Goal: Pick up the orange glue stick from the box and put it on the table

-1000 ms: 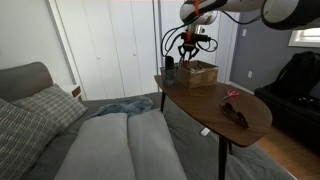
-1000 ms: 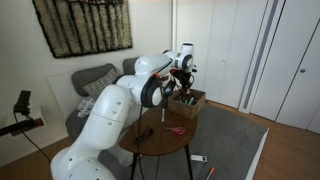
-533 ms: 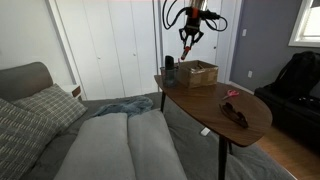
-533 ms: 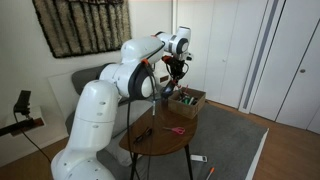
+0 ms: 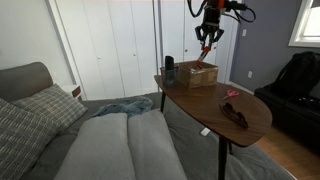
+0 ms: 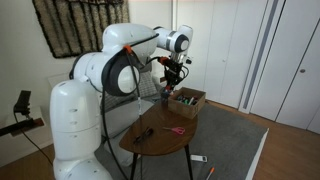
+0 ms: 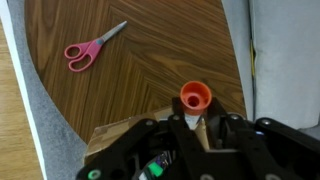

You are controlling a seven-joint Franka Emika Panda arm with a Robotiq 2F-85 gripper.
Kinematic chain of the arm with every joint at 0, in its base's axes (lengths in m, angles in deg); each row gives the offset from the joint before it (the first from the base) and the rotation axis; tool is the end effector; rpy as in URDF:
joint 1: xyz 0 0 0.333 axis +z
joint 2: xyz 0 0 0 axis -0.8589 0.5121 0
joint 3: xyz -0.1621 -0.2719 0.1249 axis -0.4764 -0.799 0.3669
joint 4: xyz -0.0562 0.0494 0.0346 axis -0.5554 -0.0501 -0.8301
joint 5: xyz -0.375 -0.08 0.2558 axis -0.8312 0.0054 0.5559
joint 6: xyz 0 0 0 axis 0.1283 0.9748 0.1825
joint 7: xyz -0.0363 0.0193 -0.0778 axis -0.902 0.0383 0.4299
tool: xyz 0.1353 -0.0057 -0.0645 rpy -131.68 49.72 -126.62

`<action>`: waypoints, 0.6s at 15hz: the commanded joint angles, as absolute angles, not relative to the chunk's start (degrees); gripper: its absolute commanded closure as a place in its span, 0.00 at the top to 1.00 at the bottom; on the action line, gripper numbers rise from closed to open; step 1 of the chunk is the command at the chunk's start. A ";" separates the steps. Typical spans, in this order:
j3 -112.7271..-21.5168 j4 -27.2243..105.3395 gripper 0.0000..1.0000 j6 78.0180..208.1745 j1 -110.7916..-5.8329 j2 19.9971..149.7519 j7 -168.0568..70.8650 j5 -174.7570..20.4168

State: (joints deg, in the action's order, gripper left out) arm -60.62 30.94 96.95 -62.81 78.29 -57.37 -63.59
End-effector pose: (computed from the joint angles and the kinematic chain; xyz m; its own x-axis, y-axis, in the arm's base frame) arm 0.6706 0.0136 0.5483 0.9604 -0.2400 -0.1411 -0.2618 -0.9511 -0.1637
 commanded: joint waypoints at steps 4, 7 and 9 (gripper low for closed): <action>-58.12 53.28 0.07 111.45 -55.52 64.28 -61.07 -73.76; -55.12 62.90 0.07 124.34 -52.46 61.50 -68.07 -79.01; -53.67 69.51 0.07 131.65 -51.38 59.74 -72.60 -79.85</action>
